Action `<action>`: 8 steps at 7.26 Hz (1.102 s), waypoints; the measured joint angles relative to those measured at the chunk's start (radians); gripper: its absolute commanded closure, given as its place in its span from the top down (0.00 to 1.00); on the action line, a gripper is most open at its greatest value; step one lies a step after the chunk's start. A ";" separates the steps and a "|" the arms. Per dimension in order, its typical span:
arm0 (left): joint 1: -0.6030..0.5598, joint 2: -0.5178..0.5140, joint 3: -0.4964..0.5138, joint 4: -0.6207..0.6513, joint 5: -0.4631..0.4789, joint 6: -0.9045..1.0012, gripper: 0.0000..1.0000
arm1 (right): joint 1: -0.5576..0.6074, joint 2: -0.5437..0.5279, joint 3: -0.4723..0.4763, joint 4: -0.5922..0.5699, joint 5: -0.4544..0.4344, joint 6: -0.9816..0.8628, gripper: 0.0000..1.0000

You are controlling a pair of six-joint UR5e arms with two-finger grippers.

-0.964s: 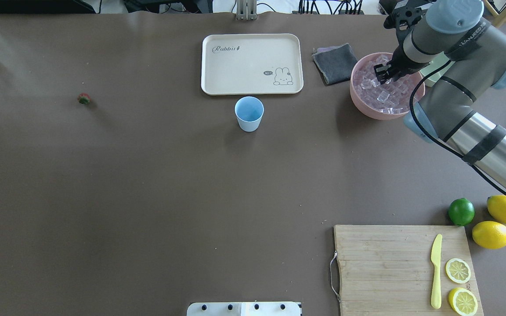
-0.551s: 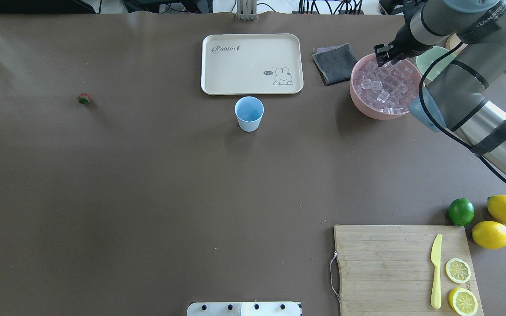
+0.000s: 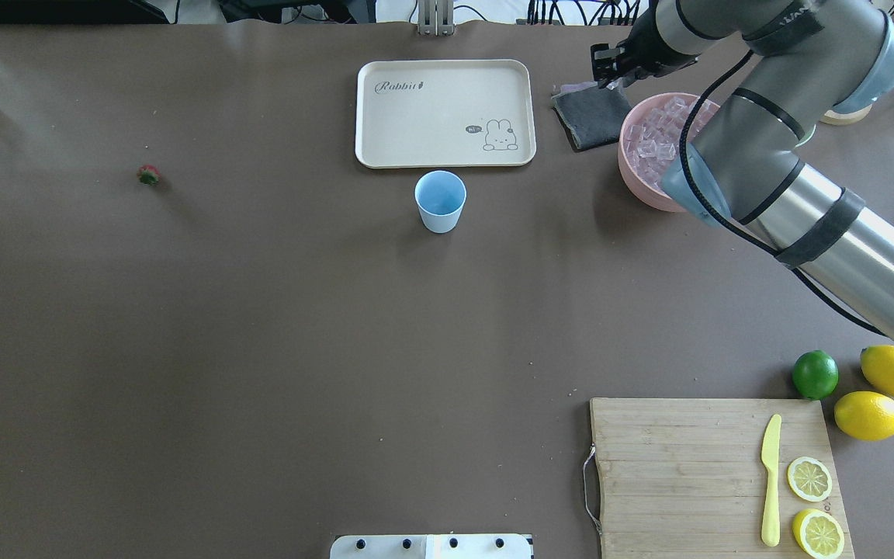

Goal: Mash ice and strawberries in cup
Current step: 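Carry the ice cube with the right gripper over the light-blue cup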

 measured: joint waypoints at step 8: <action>0.001 -0.007 -0.010 0.000 -0.002 -0.001 0.98 | -0.354 0.132 -0.004 0.002 -0.358 0.198 0.00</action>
